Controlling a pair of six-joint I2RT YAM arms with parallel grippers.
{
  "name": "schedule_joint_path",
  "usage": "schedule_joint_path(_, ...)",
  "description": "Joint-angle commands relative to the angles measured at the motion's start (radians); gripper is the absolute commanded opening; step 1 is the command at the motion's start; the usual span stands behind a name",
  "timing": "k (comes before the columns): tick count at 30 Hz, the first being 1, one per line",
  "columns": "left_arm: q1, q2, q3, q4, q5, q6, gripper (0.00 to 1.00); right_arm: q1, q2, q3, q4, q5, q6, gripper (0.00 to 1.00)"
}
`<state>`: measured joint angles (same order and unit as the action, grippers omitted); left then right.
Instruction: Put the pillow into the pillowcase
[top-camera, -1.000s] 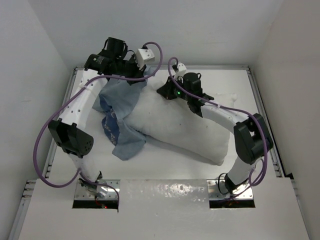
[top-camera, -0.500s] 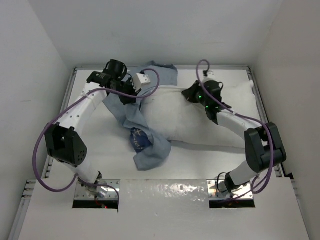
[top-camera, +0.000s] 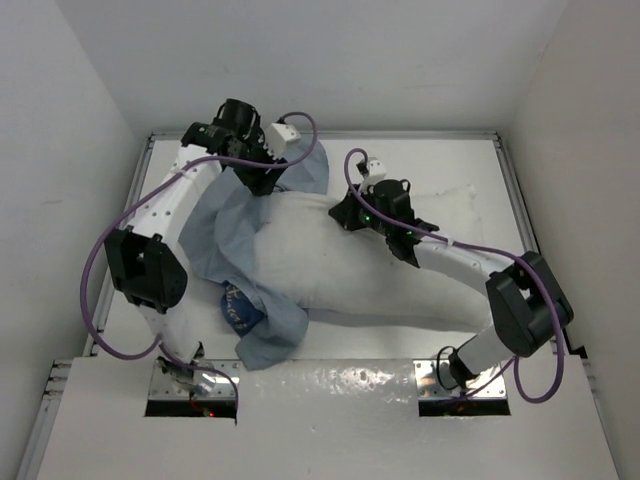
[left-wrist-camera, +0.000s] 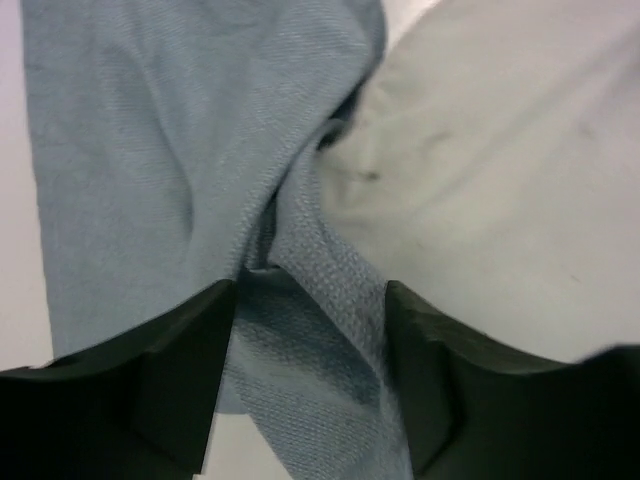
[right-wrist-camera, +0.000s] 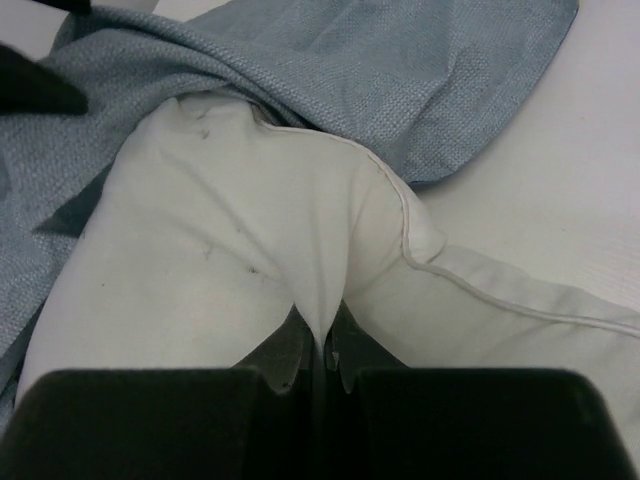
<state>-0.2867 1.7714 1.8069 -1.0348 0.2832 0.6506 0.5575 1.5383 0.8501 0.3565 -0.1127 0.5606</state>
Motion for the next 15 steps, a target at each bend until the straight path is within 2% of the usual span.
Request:
schedule_joint_path(1,0.003,0.049,0.034,-0.008,-0.118,-0.043,0.54,0.021,-0.047,-0.003,-0.031,0.010,-0.047,0.00)
schedule_joint_path(6,0.003,0.106,0.061,-0.070,0.022,-0.049,0.60,0.025,-0.043,-0.010,-0.030,0.019,-0.054,0.00)
schedule_joint_path(8,-0.003,0.135,0.084,-0.051,0.062,-0.071,0.59,0.030,-0.038,-0.003,-0.031,0.016,-0.070,0.00)
schedule_joint_path(10,-0.003,0.158,0.103,-0.033,0.068,-0.086,0.39,0.042,-0.035,0.017,-0.050,0.004,-0.090,0.00)
schedule_joint_path(11,-0.003,0.187,0.147,-0.033,0.062,-0.107,0.22,0.057,-0.037,0.024,-0.060,-0.001,-0.131,0.00)
schedule_joint_path(12,0.000,0.201,0.184,-0.042,0.065,-0.124,0.00,0.071,-0.037,0.042,-0.086,-0.010,-0.160,0.00)
schedule_joint_path(15,0.003,0.240,0.417,-0.044,0.146,-0.149,0.00,0.142,-0.062,0.061,-0.137,-0.031,-0.331,0.00)
